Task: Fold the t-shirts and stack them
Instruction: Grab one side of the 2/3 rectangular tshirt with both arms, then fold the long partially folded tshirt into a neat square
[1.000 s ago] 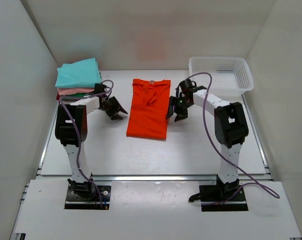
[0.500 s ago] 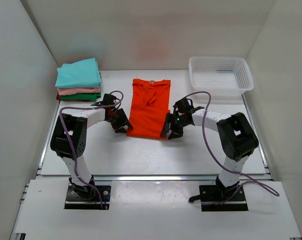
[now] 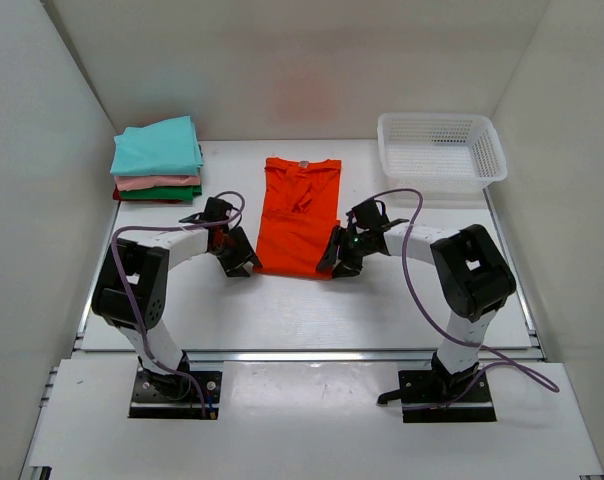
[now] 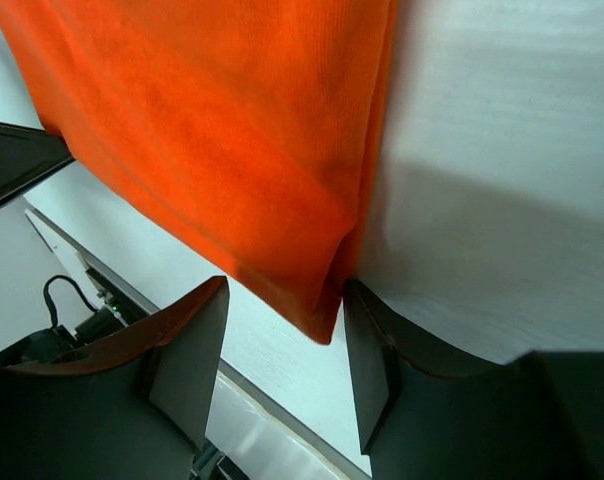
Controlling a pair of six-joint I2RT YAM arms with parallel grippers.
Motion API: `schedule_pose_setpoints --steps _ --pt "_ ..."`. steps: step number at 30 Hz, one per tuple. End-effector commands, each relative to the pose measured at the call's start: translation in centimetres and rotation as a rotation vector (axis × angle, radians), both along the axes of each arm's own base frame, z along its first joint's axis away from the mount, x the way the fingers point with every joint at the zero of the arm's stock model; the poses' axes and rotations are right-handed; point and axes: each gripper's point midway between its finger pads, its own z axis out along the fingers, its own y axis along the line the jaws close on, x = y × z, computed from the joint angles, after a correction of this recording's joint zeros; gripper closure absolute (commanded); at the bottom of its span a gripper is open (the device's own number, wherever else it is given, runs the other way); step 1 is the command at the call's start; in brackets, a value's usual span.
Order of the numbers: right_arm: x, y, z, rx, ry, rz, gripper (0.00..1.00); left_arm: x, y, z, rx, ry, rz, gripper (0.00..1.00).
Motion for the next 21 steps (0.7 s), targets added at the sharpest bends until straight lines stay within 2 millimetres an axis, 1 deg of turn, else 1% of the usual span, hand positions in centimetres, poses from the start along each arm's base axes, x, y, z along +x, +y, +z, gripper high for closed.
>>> schedule_pose_setpoints --steps 1,2,3,5,6,7,8,9,10,11,12,13,14,15,16,17,18,19,20,21 --pt "-1.5 -0.3 -0.7 -0.038 0.026 -0.014 0.52 0.0 -1.1 0.4 -0.011 -0.037 0.007 0.44" --pt "-1.7 -0.4 -0.9 -0.037 0.029 -0.019 0.53 0.1 -1.6 0.3 -0.014 -0.047 0.0 0.45" --pt "-1.7 -0.5 -1.0 -0.033 0.032 -0.023 0.53 0.3 -1.6 0.3 -0.017 -0.05 0.01 0.46" --pt "-1.8 -0.6 -1.3 -0.037 0.042 -0.021 0.53 0.7 -2.2 0.0 -0.034 -0.066 0.014 0.52" --pt "-1.7 -0.7 -1.6 -0.043 0.038 -0.02 0.59 0.7 -2.2 -0.2 -0.04 -0.058 0.023 0.56" --pt "-1.6 -0.6 -1.8 -0.037 0.04 -0.018 0.75 0.9 -2.4 -0.1 -0.048 -0.074 0.019 0.66" --pt "-1.9 -0.6 -1.9 -0.04 0.038 -0.009 0.85 1.1 -2.4 -0.5 -0.053 -0.072 0.024 0.81" --pt "-2.0 -0.7 -2.0 -0.036 0.041 -0.007 0.97 1.2 -2.7 -0.5 -0.061 -0.078 0.017 1.0" --pt "-2.0 -0.8 -2.0 -0.041 0.037 -0.006 1.0 0.7 -2.5 -0.8 -0.066 -0.061 0.022 1.0" --pt "-2.1 -0.9 -1.5 -0.035 0.024 0.006 1.0 0.9 -2.6 -0.5 -0.07 -0.076 0.017 1.0" --pt "-2.5 -1.2 -1.8 -0.043 0.034 0.013 1.0 0.8 -2.2 -0.4 -0.07 -0.082 0.025 1.0" --pt "-2.7 -1.4 -1.5 -0.046 0.023 0.027 1.0 -0.3 -2.2 -1.1 -0.066 -0.053 0.016 1.0" --pt "-3.2 -1.6 -1.3 -0.051 0.013 0.051 1.0 -1.6 -1.9 -1.3 -0.058 -0.038 0.007 1.0" --pt "-4.2 -2.0 -1.5 -0.065 0.031 0.067 1.0 -2.1 -1.8 -0.6 -0.063 -0.048 -0.001 1.0" --pt "-5.0 -2.1 -1.3 -0.07 0.029 0.106 1.0 -3.6 -1.3 -1.2 -0.054 -0.02 -0.002 1.0" --pt "-6.2 -2.4 -0.9 -0.073 0.026 0.151 1.0 -5.4 -1.3 -1.3 -0.055 -0.004 -0.018 1.0" --pt "-7.1 -2.7 -1.1 -0.072 0.04 0.169 1.0 -6.1 -1.3 -0.3 -0.069 -0.016 -0.019 1.0" --pt "-8.2 -2.8 -0.7 -0.068 0.041 0.207 1.0 -8.0 -1.1 -1.1 -0.06 0.02 -0.027 1.0" --pt "-9.2 -3.1 -0.3 -0.065 0.03 0.234 1.0 -9.8 -1.0 -0.8 -0.062 0.029 -0.047 1.0" --pt "-10.9 -3.6 -0.7 -0.07 0.067 0.257 0.99 -10.6 -0.9 0.1 -0.059 0.016 -0.055 1.0"
